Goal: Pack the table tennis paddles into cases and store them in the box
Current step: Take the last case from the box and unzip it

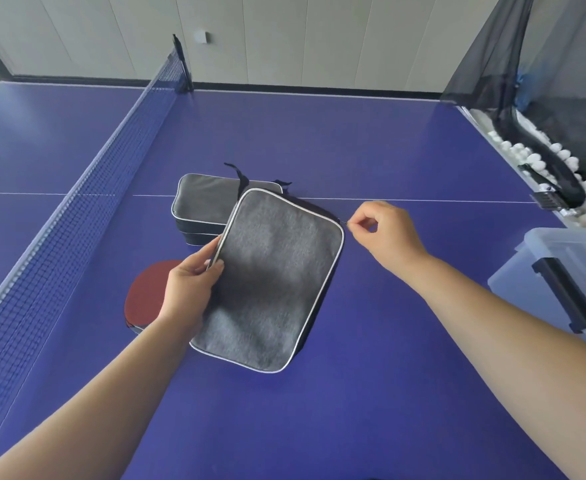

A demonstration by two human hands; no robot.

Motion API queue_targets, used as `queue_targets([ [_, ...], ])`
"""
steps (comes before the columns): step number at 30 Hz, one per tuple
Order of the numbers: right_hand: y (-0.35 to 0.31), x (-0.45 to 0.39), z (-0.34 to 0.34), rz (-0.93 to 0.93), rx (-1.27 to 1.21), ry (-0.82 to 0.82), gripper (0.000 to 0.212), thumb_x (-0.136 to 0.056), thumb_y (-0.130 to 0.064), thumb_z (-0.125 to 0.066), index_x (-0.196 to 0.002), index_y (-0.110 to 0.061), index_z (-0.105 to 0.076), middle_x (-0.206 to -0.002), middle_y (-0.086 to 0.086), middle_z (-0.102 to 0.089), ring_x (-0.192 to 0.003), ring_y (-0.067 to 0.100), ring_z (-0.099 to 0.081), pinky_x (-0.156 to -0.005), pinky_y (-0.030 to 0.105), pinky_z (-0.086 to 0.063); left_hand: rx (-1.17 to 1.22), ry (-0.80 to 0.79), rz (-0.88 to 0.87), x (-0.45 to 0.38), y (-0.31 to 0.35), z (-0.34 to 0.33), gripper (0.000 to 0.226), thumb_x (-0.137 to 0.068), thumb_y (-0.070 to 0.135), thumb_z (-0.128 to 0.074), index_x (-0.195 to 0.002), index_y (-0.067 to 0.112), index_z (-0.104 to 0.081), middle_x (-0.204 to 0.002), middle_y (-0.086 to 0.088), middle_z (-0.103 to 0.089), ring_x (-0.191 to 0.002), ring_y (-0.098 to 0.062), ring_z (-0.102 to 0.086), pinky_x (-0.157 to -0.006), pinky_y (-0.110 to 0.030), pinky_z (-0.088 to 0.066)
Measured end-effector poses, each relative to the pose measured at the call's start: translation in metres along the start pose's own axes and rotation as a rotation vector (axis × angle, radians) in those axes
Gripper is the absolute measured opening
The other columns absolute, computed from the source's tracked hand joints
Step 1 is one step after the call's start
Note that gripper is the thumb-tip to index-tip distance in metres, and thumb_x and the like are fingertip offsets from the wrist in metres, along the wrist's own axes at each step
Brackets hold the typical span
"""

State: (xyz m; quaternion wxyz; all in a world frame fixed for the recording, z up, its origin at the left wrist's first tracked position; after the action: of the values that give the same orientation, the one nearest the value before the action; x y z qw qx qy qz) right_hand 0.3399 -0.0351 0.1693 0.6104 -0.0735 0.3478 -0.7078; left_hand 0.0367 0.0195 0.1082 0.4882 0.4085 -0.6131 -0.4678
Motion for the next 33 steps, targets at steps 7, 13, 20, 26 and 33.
queue_targets([
  [7,0.018,0.014,-0.004,-0.051,-0.005,0.003,0.012,-0.088,-0.011,-0.066,-0.076,-0.014,-0.063,-0.078,-0.005,-0.061,-0.069,0.011,-0.056,-0.06,0.026,-0.047,0.074,0.057,0.065,-0.002,-0.011,-0.008,0.038,-0.095,0.007,-0.059,-0.118,0.035,-0.07,-0.09,0.006,-0.075,-0.088,-0.008,-0.069,-0.089,-0.029,-0.05],
  [13,0.023,0.023,-0.01,-0.095,-0.042,0.023,0.015,-0.089,-0.012,-0.065,-0.075,-0.017,-0.061,-0.077,-0.007,-0.06,-0.068,0.015,-0.062,-0.059,0.026,-0.049,0.138,0.121,0.091,-0.001,-0.018,-0.016,0.039,-0.096,0.005,-0.057,-0.124,0.031,-0.067,-0.088,0.015,-0.075,-0.088,-0.003,-0.067,-0.083,-0.021,-0.049],
  [20,0.031,0.032,-0.013,-0.122,-0.06,0.029,0.014,-0.089,-0.013,-0.066,-0.075,-0.017,-0.062,-0.077,-0.008,-0.06,-0.067,0.01,-0.058,-0.059,0.029,-0.051,0.213,0.162,0.137,0.0,-0.031,-0.025,0.039,-0.095,0.004,-0.057,-0.125,0.027,-0.067,-0.111,0.01,-0.073,-0.112,-0.009,-0.064,-0.1,-0.029,-0.046],
  [26,0.034,0.048,-0.025,-0.104,-0.028,-0.068,0.012,-0.089,-0.016,-0.066,-0.077,-0.016,-0.064,-0.079,-0.009,-0.061,-0.069,0.009,-0.057,-0.059,0.03,-0.051,0.311,0.209,0.206,-0.008,-0.038,-0.03,0.04,-0.098,0.007,-0.051,-0.116,0.036,-0.071,-0.114,0.014,-0.071,-0.111,-0.009,-0.065,-0.102,-0.032,-0.047],
  [33,0.038,0.058,-0.031,-0.107,-0.029,-0.113,0.011,-0.089,-0.018,-0.067,-0.079,-0.019,-0.064,-0.081,-0.009,-0.062,-0.071,0.009,-0.059,-0.058,0.027,-0.052,0.381,0.332,0.221,-0.023,-0.042,-0.02,0.044,-0.098,0.009,-0.047,-0.119,0.041,-0.068,-0.116,0.016,-0.07,-0.106,-0.007,-0.064,-0.1,-0.034,-0.048],
])
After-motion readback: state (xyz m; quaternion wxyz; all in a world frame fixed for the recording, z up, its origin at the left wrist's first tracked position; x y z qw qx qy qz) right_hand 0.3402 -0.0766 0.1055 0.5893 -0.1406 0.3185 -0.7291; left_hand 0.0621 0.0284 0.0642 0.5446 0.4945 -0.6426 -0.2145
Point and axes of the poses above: each hand's wrist, its own x-axis away from the middle knuckle, its own z-axis out of the back of the hand, y = z × x, the point moved 4 cm from there along -x, towards the middle knuckle
